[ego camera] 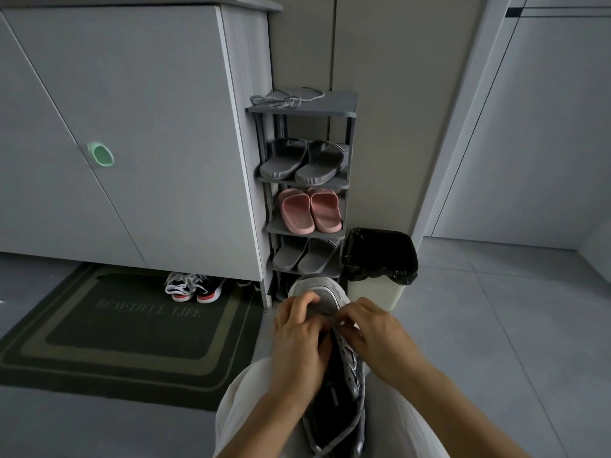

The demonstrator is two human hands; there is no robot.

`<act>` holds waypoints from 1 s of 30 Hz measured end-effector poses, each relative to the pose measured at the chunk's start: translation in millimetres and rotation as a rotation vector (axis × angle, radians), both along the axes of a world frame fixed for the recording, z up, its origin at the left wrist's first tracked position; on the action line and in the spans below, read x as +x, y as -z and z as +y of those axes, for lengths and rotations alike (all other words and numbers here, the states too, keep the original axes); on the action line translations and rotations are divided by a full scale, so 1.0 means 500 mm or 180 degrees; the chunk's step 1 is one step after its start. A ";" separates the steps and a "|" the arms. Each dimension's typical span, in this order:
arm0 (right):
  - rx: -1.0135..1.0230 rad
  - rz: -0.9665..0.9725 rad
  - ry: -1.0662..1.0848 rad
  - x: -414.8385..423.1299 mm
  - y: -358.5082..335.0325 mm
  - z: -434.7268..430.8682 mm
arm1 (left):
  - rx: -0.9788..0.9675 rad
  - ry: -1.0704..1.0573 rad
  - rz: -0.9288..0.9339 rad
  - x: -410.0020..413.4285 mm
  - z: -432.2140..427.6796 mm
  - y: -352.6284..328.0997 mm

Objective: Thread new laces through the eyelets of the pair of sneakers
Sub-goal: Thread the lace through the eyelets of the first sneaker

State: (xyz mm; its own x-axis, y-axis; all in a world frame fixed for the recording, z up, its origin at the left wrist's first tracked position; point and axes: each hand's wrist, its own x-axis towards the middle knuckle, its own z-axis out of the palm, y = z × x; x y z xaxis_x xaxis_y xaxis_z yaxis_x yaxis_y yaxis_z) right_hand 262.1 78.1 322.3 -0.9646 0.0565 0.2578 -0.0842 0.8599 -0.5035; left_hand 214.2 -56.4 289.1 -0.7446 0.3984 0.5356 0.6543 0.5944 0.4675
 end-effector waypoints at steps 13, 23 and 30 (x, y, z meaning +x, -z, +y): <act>-0.0755 -0.0723 0.0499 0.006 -0.006 -0.015 | 0.0066 0.0022 -0.0102 -0.010 -0.002 0.005; -0.0212 -0.0690 0.0753 0.013 -0.016 -0.030 | 0.0058 0.0024 -0.0073 -0.009 -0.014 -0.002; -0.0544 -0.0741 0.0718 0.018 -0.018 -0.014 | -0.0759 -0.0213 0.0069 0.007 0.007 -0.030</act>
State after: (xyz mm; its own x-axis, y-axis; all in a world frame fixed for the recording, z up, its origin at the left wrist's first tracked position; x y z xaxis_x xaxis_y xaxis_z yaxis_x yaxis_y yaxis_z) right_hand 271.0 71.1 331.2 -0.9546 0.2979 0.0012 0.2319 0.7455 -0.6249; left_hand 217.6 -52.9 304.2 -0.7629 0.4656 0.4485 0.6181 0.7286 0.2951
